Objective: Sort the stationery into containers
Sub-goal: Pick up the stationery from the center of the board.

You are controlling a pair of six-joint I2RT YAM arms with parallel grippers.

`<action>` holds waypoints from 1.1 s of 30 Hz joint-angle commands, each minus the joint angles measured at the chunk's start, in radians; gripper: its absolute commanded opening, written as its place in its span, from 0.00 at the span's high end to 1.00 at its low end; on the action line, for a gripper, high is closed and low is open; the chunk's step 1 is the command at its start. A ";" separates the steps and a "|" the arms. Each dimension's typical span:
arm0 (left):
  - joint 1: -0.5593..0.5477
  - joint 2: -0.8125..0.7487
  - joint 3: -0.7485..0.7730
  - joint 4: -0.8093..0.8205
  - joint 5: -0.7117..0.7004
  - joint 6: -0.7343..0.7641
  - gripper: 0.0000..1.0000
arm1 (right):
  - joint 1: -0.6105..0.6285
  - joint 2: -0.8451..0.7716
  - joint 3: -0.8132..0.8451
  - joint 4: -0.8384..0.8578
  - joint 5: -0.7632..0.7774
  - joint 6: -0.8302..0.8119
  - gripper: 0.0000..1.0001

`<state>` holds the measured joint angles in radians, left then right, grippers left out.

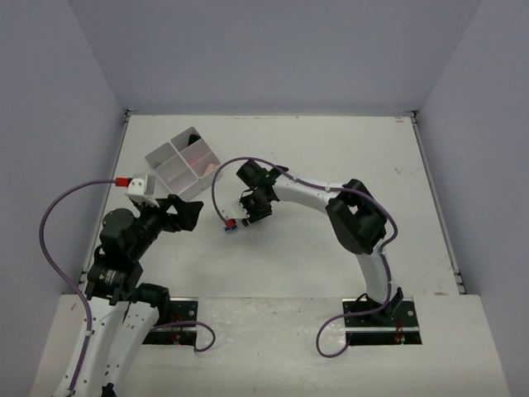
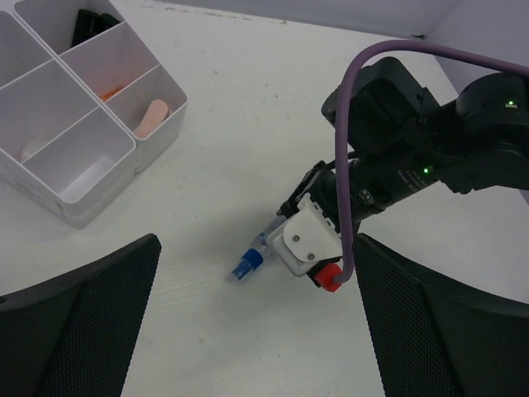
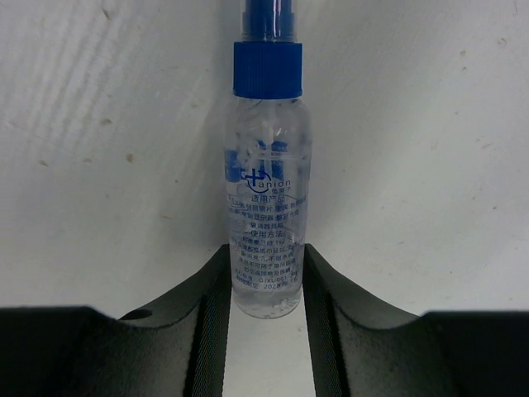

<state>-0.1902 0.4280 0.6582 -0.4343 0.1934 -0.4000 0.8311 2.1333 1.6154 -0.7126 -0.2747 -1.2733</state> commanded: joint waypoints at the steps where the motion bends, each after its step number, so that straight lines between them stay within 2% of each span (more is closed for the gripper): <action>1: 0.005 0.021 0.007 0.017 -0.038 -0.002 0.00 | 0.010 -0.053 0.049 -0.104 -0.175 0.162 1.00; 2: 0.003 0.032 0.012 0.011 -0.049 -0.008 0.00 | 0.008 -0.092 0.014 -0.059 -0.201 0.192 1.00; 3: 0.004 0.053 0.020 0.001 -0.056 -0.016 0.00 | 0.009 -0.184 -0.085 0.054 -0.250 0.252 1.00; 4: 0.005 0.072 0.025 -0.002 -0.051 -0.029 0.00 | 0.010 -0.239 -0.194 0.203 -0.264 0.330 1.00; 5: 0.005 0.078 0.026 -0.003 -0.049 -0.033 0.00 | 0.010 -0.298 -0.227 0.249 -0.261 0.354 1.00; 6: 0.005 0.090 0.022 0.005 -0.029 -0.048 0.00 | 0.012 -0.393 -0.311 0.364 -0.245 0.428 1.00; 8: 0.005 0.104 -0.005 0.051 0.053 -0.096 0.00 | 0.013 -0.529 -0.444 0.530 -0.200 0.581 1.00; 10: 0.005 0.099 -0.046 0.131 0.148 -0.154 0.00 | 0.024 -0.623 -0.513 0.586 -0.150 0.682 1.00; 12: 0.005 0.078 -0.115 0.420 0.378 -0.291 0.00 | 0.032 -0.720 -0.615 0.677 -0.139 0.829 1.00; 14: 0.004 0.087 -0.219 0.723 0.523 -0.416 0.00 | 0.034 -0.815 -0.675 0.751 -0.124 0.950 1.00; 15: 0.000 0.100 -0.249 0.918 0.570 -0.474 0.00 | 0.034 -0.865 -0.693 0.769 -0.109 1.018 1.00; 17: -0.019 0.116 -0.281 1.047 0.604 -0.556 0.00 | 0.035 -0.902 -0.700 0.754 -0.093 1.072 1.00; 20: -0.077 0.155 -0.238 1.062 0.566 -0.515 0.00 | 0.041 -0.939 -0.686 0.719 -0.083 1.105 1.00; 24: -0.280 0.289 -0.141 1.027 0.433 -0.382 0.00 | 0.048 -0.987 -0.660 0.676 -0.075 1.147 1.00; 27: -0.362 0.395 -0.086 0.982 0.370 -0.309 0.10 | 0.048 -1.013 -0.661 0.674 -0.063 1.159 1.00; 29: -0.378 0.425 -0.069 0.977 0.338 -0.289 0.21 | 0.049 -1.023 -0.653 0.658 -0.052 1.161 1.00; 30: -0.385 0.444 -0.061 0.971 0.320 -0.276 0.36 | 0.049 -1.027 -0.650 0.648 -0.049 1.160 1.00; 31: -0.389 0.456 -0.051 0.949 0.299 -0.262 0.46 | 0.048 -1.029 -0.648 0.642 -0.050 1.159 1.00; 33: -0.391 0.464 -0.045 0.930 0.277 -0.245 0.58 | 0.049 -1.036 -0.652 0.639 -0.047 1.157 1.00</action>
<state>-0.5617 0.8729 0.5699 0.5059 0.5407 -0.7207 0.8786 1.1312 0.9279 -0.0941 -0.3581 -0.1479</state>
